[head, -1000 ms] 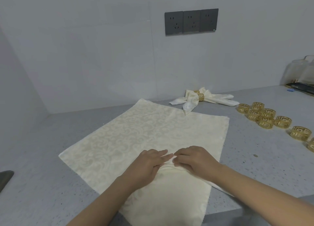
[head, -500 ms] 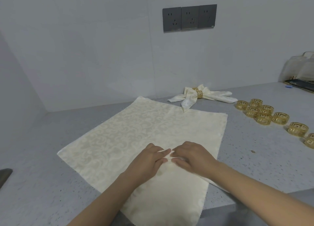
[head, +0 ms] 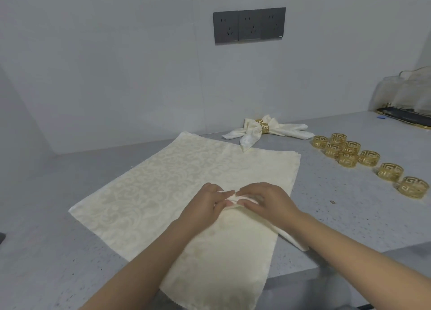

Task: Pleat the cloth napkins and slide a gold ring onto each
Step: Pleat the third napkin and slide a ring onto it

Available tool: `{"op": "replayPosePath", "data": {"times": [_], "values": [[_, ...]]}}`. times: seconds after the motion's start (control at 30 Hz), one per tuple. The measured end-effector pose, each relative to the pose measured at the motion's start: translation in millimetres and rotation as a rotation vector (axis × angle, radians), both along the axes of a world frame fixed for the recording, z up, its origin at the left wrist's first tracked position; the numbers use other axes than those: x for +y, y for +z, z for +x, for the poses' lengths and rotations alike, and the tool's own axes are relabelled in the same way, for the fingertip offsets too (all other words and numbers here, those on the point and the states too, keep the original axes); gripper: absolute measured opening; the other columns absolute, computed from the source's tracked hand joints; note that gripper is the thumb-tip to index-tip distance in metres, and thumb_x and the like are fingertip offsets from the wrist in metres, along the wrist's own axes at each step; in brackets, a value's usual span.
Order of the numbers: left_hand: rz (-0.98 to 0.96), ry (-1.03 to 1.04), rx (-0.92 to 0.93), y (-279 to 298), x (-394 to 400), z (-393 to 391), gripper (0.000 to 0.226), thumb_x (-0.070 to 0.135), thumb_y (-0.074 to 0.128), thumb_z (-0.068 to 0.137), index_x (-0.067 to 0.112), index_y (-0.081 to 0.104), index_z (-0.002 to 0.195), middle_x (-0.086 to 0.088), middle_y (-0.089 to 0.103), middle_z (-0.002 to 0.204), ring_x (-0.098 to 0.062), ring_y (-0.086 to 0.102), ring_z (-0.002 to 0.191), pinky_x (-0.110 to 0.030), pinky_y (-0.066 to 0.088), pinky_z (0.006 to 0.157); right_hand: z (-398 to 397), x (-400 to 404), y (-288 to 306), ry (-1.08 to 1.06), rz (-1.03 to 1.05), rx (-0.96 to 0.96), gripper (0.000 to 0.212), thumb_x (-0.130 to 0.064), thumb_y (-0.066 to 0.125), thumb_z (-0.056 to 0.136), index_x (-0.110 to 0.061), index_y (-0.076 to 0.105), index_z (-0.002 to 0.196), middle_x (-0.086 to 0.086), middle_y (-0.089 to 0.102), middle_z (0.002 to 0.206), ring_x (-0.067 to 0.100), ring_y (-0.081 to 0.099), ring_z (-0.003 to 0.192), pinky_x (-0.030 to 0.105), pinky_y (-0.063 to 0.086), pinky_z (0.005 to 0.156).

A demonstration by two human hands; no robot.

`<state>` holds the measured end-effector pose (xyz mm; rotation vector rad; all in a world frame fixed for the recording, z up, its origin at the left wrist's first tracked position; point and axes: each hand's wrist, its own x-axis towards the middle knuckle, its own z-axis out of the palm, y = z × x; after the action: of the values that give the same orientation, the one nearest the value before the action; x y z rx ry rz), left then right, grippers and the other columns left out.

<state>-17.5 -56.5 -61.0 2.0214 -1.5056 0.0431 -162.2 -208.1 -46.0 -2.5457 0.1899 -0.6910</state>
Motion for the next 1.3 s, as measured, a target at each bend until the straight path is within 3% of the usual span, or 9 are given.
{"op": "replayPosePath", "data": {"times": [0.1, 0.27, 0.43, 0.67, 0.9, 1.0, 1.13, 1.3], "values": [[-0.007, -0.023, -0.036, 5.5, -23.8, -4.6, 0.033, 0.021, 0.054, 0.096, 0.019, 0.059, 0.128, -0.007, 0.059, 0.109, -0.018, 0.044, 0.109, -0.012, 0.027, 0.083, -16.7, -19.3, 9.7, -0.088, 0.030, 0.038, 0.023, -0.038, 0.059, 0.091, -0.029, 0.070, 0.109, -0.017, 0.065, 0.112, 0.000, 0.054, 0.105, 0.007, 0.033, 0.083], [-0.079, -0.056, -0.103, 9.7, -74.5, -21.3, 0.033, 0.021, 0.054, 0.096, 0.015, 0.059, 0.128, -0.015, 0.059, 0.111, -0.027, 0.045, 0.111, -0.016, 0.027, 0.086, -48.8, -62.5, 14.0, -0.347, -0.047, 0.007, 0.026, -0.035, 0.053, 0.094, -0.022, 0.069, 0.110, -0.006, 0.067, 0.114, 0.014, 0.057, 0.107, 0.025, 0.039, 0.086], [-0.100, -0.101, -0.150, 7.6, -120.7, -45.3, 0.039, 0.030, 0.051, 0.090, 0.011, 0.065, 0.121, -0.017, 0.063, 0.098, -0.034, 0.053, 0.097, -0.027, 0.037, 0.083, -85.9, -110.3, 7.0, -0.653, -0.199, 0.031, 0.026, -0.025, 0.058, 0.089, -0.018, 0.068, 0.112, 0.004, 0.065, 0.114, 0.026, 0.054, 0.107, 0.034, 0.035, 0.089], [-0.148, -0.209, -0.208, 3.6, -176.6, -85.6, 0.045, 0.037, 0.042, 0.089, 0.010, 0.070, 0.111, -0.011, 0.063, 0.083, -0.031, 0.056, 0.078, -0.033, 0.050, 0.070, -150.3, -164.0, -2.0, -0.985, -0.264, 0.111, 0.034, -0.032, 0.060, 0.088, -0.017, 0.064, 0.119, 0.009, 0.057, 0.124, 0.031, 0.043, 0.115, 0.039, 0.027, 0.092], [-0.163, -0.222, -0.223, -3.5, -202.8, -101.6, 0.034, 0.024, 0.058, 0.086, 0.009, 0.069, 0.114, -0.011, 0.065, 0.087, -0.030, 0.056, 0.083, -0.030, 0.046, 0.073, -180.0, -192.2, -7.8, -1.097, -0.179, 0.228, 0.044, -0.031, 0.058, 0.089, -0.017, 0.054, 0.131, 0.016, 0.045, 0.140, 0.037, 0.037, 0.122, 0.042, 0.029, 0.099], [-0.142, -0.243, -0.233, -6.8, -207.5, -103.2, 0.035, 0.025, 0.057, 0.086, 0.010, 0.069, 0.115, -0.011, 0.065, 0.088, -0.030, 0.056, 0.083, -0.033, 0.048, 0.073, -186.3, -198.0, -10.6, -1.104, -0.126, 0.264, 0.041, -0.031, 0.053, 0.093, -0.018, 0.053, 0.132, 0.014, 0.051, 0.134, 0.037, 0.046, 0.115, 0.040, 0.037, 0.094], [-0.139, -0.259, -0.272, -6.2, -206.0, -101.9, 0.036, 0.030, 0.055, 0.088, 0.011, 0.068, 0.116, -0.009, 0.065, 0.089, -0.029, 0.056, 0.083, -0.031, 0.048, 0.073, -188.5, -200.8, -12.5, -1.029, -0.034, 0.175, 0.035, -0.021, 0.056, 0.092, -0.013, 0.058, 0.126, 0.017, 0.056, 0.123, 0.037, 0.051, 0.106, 0.041, 0.043, 0.088], [-0.189, -0.238, -0.296, -0.7, -196.2, -90.6, 0.039, 0.034, 0.049, 0.090, 0.011, 0.069, 0.114, -0.008, 0.064, 0.087, -0.023, 0.051, 0.084, -0.030, 0.048, 0.072, -185.4, -191.1, -6.9, -0.919, 0.066, 0.053, 0.035, -0.017, 0.059, 0.090, -0.015, 0.059, 0.126, 0.013, 0.054, 0.126, 0.032, 0.050, 0.111, 0.038, 0.043, 0.091]]}}
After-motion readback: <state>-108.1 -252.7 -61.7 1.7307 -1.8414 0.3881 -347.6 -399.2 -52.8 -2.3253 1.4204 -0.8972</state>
